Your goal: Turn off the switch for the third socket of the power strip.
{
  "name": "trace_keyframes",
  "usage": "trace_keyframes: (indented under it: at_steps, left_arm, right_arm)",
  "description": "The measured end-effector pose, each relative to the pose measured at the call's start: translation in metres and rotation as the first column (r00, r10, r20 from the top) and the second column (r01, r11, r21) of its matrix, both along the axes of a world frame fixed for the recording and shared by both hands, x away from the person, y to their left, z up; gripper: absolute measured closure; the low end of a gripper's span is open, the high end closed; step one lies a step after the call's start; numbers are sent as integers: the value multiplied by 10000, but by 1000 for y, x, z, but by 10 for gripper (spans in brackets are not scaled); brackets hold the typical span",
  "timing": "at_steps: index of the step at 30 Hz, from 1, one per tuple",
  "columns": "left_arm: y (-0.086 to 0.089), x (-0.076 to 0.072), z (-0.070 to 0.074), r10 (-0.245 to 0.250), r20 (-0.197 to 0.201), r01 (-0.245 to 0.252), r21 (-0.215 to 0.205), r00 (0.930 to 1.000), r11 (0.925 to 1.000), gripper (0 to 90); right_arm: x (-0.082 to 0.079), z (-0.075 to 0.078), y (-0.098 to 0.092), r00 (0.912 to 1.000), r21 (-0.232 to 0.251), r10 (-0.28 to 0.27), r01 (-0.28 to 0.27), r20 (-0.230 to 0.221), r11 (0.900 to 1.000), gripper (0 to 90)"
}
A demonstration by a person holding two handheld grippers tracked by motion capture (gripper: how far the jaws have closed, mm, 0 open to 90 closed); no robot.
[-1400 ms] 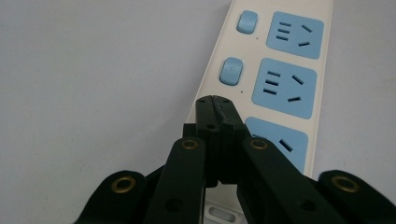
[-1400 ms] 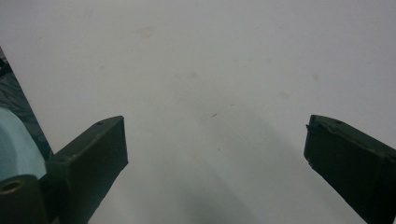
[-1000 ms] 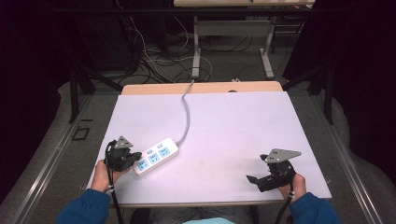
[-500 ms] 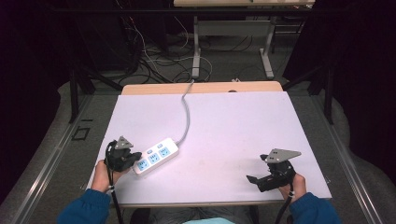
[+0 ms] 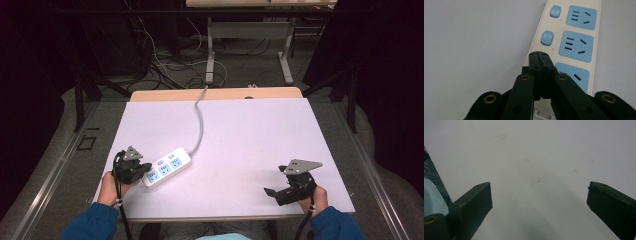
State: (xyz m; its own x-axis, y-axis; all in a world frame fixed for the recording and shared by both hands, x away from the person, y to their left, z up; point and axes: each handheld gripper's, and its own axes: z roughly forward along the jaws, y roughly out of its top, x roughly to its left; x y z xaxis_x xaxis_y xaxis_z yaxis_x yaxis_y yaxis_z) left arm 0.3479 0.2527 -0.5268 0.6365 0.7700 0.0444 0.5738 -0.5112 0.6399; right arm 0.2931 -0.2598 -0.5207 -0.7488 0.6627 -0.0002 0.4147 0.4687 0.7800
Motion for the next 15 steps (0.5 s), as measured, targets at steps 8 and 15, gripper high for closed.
trace_keyframes:
  at_steps: [8,15]
  left_arm:
    - [-1,-1,0,29,11,-29,24,10000,10000,900]
    - [-1,0,0,8,58,-8,7,10000,10000,900]
  right_arm:
    - [0,0,0,10000,-4,9,-9,3,10000,57]
    - [0,0,0,10000,-6,9,-9,3,10000,57]
